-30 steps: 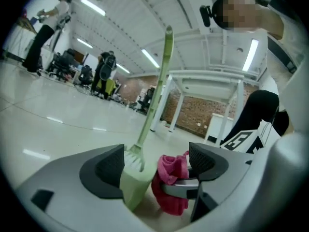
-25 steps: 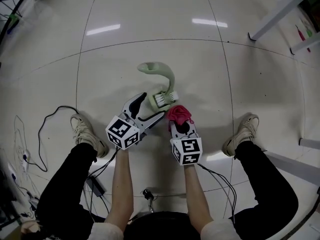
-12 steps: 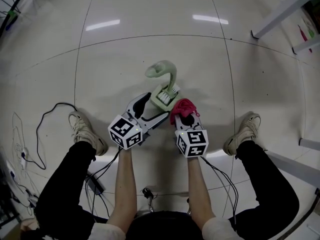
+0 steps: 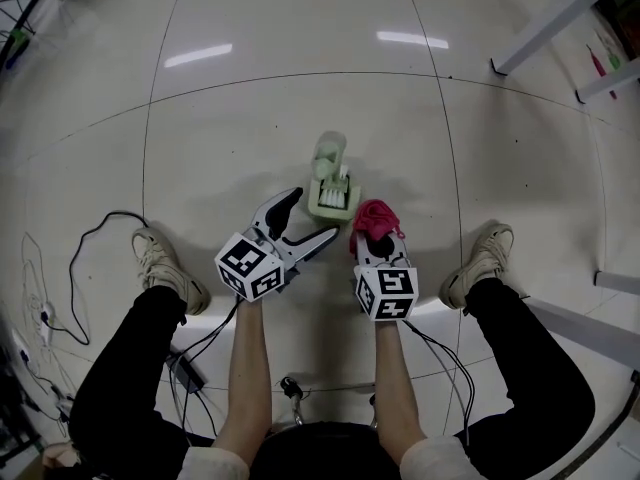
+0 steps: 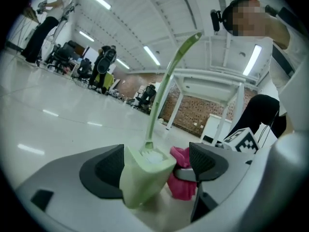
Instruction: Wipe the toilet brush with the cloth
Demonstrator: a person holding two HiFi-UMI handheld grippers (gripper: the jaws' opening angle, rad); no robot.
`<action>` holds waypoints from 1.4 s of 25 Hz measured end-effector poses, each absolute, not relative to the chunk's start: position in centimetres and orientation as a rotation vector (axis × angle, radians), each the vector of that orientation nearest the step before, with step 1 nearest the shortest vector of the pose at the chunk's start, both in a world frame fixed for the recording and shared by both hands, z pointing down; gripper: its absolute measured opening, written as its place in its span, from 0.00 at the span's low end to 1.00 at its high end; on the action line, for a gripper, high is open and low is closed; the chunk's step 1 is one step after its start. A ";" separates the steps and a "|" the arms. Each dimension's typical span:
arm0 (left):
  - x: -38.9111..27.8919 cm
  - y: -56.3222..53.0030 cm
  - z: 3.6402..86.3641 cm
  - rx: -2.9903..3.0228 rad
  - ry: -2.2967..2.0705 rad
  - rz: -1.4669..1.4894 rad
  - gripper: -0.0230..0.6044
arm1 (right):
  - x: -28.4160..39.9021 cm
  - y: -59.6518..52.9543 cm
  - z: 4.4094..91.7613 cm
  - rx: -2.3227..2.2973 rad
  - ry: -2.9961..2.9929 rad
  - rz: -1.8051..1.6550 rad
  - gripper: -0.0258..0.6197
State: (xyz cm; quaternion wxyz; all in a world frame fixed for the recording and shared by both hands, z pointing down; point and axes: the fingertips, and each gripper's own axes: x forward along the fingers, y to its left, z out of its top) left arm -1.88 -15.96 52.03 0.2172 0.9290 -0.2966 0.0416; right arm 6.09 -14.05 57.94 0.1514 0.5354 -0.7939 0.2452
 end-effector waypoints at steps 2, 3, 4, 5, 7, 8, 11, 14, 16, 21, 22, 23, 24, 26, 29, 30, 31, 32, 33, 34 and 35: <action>-1.7 -17.6 51.5 2.628 -0.790 0.166 0.68 | 4.8 -12.3 58.1 1.525 -2.298 0.777 0.09; -1.5 -18.3 51.4 2.649 -0.770 0.189 0.68 | 4.0 -11.6 58.3 1.518 -2.310 0.831 0.09; -1.2 -18.9 51.3 2.663 -0.749 0.203 0.68 | 3.3 -11.0 58.5 1.511 -2.322 0.886 0.09; -0.9 -19.4 51.3 2.670 -0.726 0.215 0.68 | 2.6 -10.6 58.7 1.503 -2.332 0.928 0.09; -0.3 -19.5 51.8 2.672 -0.675 0.250 0.67 | 1.6 -10.5 58.8 1.482 -2.348 0.942 0.09; -0.1 -19.3 52.1 2.670 -0.653 0.270 0.68 | 1.3 -10.8 58.7 1.471 -2.355 0.926 0.09; 0.0 -18.3 52.5 2.667 -0.655 0.274 0.67 | 1.6 -12.1 58.4 1.460 -2.358 0.865 0.09; -0.4 -16.6 52.3 2.655 -0.678 0.260 0.67 | 3.2 -13.3 58.3 1.487 -2.345 0.823 0.09; -0.4 -15.2 52.2 2.635 -0.672 0.241 0.67 | 4.4 -14.1 58.4 1.484 -2.345 0.773 0.09; 0.7 -12.1 52.0 2.574 -0.684 0.153 0.67 | 6.1 -17.1 58.5 1.478 -2.343 0.678 0.09; 1.0 -11.7 52.0 2.563 -0.689 0.136 0.67 | 6.2 -17.7 58.4 1.479 -2.346 0.658 0.09; 1.2 -11.4 52.0 2.553 -0.696 0.120 0.67 | 6.3 -18.3 58.1 1.474 -2.355 0.635 0.09; 1.2 -11.2 52.0 2.545 -0.706 0.110 0.67 | 6.3 -18.9 57.9 1.459 -2.370 0.607 0.09; 1.0 -11.1 52.4 2.527 -0.732 0.116 0.67 | 6.1 -20.0 57.2 1.398 -2.408 0.538 0.09; -0.1 -11.2 53.7 2.483 -0.769 0.126 0.67 | 5.7 -21.0 56.8 1.274 -2.469 0.477 0.09; -0.3 -11.3 54.1 2.465 -0.769 0.124 0.67 | 5.6 -21.1 56.9 1.237 -2.488 0.479 0.09; -0.4 -11.2 54.5 2.454 -0.759 0.128 0.67 | 5.6 -21.1 56.9 1.207 -2.503 0.488 0.09; -0.3 -11.2 54.9 2.450 -0.745 0.141 0.67 | 5.5 -20.9 56.9 1.187 -2.517 0.502 0.09; -0.1 -11.2 55.1 2.452 -0.732 0.154 0.67 | 5.5 -20.5 57.0 1.179 -2.527 0.519 0.09; 0.0 -11.2 55.2 2.455 -0.727 0.157 0.67 | 5.6 -20.0 57.0 1.181 -2.535 0.541 0.09; 0.2 -11.3 55.2 2.456 -0.728 0.148 0.67 | 5.6 -19.4 57.1 1.191 -2.541 0.568 0.09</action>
